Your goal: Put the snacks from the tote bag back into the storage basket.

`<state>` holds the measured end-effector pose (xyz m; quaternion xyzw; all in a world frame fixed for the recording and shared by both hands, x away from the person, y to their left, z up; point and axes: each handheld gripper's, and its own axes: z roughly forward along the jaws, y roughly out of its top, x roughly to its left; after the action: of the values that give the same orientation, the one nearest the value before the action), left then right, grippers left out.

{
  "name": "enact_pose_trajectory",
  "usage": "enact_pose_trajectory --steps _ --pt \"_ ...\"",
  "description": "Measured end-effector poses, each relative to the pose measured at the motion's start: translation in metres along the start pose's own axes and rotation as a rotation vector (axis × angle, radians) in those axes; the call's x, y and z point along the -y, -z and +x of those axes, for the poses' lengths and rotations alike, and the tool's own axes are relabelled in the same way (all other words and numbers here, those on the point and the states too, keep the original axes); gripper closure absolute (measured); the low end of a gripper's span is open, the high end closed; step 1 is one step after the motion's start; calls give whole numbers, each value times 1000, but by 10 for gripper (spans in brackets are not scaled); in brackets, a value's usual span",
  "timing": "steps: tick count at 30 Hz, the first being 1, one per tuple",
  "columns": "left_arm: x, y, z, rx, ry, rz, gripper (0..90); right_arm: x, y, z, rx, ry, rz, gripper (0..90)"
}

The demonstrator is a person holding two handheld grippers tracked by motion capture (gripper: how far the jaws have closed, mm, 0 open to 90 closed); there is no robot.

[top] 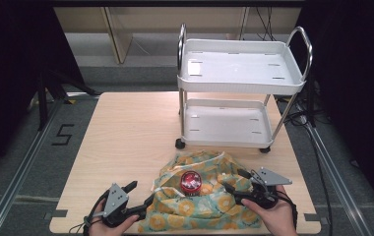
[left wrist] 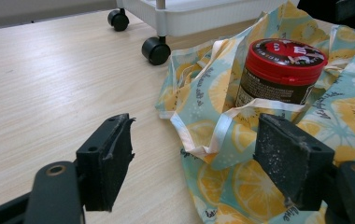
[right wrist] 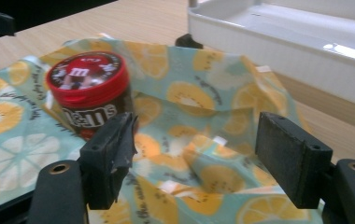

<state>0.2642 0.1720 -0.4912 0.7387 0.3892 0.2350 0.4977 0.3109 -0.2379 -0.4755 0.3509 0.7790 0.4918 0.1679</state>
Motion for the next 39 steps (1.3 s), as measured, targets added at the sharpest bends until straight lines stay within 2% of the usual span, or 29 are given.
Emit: enact_pose_trajectory --steps 2,4,5,6,7,8,9,10,11,12,13,14,16,18,19,22,23,25,26,28,29,30,33,34,39 --pt "1 -1 0 0 6 -3 270 -1 0 4 -5 -11 0 277" --pt "0 0 0 -12 6 9 270 -3 -2 4 -19 29 -20 273" --pt "1 0 0 -8 4 5 270 -4 -1 8 -17 -6 3 271" --pt "1 0 0 -8 4 5 270 -4 -1 8 -17 -6 3 271" --pt "1 -1 -2 -6 35 1 270 -7 -4 9 -18 24 -15 269" --pt "1 0 -1 -6 6 8 270 -8 -6 10 -33 25 -11 268" --pt "1 0 -1 -6 6 8 270 -9 -6 13 -39 1 0 267" --pt "1 -1 -2 -5 -2 11 270 -11 -7 15 -45 3 8 266" --pt "1 -2 -2 8 5 -4 271 -13 -10 15 -49 34 -6 266" --pt "1 -2 -2 5 -2 6 271 -14 -12 17 -67 30 -14 267" --pt "1 -2 -3 5 5 12 271 -16 -13 20 -60 24 -14 266" --pt "2 -3 -4 11 13 7 271 -18 -15 20 -72 50 -18 266" --pt "1 -3 -4 11 -11 13 271 -20 -19 24 -79 59 -12 266" --pt "2 -4 -6 16 0 1 271 -23 -23 29 -95 76 -10 266" --pt "1 -3 -6 8 -9 16 271 -23 -26 30 -112 78 -18 266" --pt "1 -3 -6 13 -19 12 271 -25 -28 33 -115 76 -8 266" --pt "1 -4 -6 22 -17 3 271 -26 -32 33 -129 95 -3 266" --pt "1 -4 -6 20 -17 13 271 -27 -35 35 -130 91 0 266" --pt "2 -4 -7 17 2 11 271 -27 -36 36 -135 76 7 266" --pt "1 -5 -7 15 -1 11 271 -28 -41 36 -151 94 5 266" --pt "1 -4 -7 13 1 15 271 -28 -42 37 -160 82 15 266" --pt "1 -4 -7 12 3 15 271 -29 -43 37 -142 94 18 266" --pt "1 -4 -7 11 2 15 271 -30 -49 41 -158 79 30 266" --pt "1 -4 -7 10 -2 13 271 -30 -51 40 -167 103 31 266" --pt "1 -4 -7 10 -18 16 271 -31 -60 42 -188 111 54 266"
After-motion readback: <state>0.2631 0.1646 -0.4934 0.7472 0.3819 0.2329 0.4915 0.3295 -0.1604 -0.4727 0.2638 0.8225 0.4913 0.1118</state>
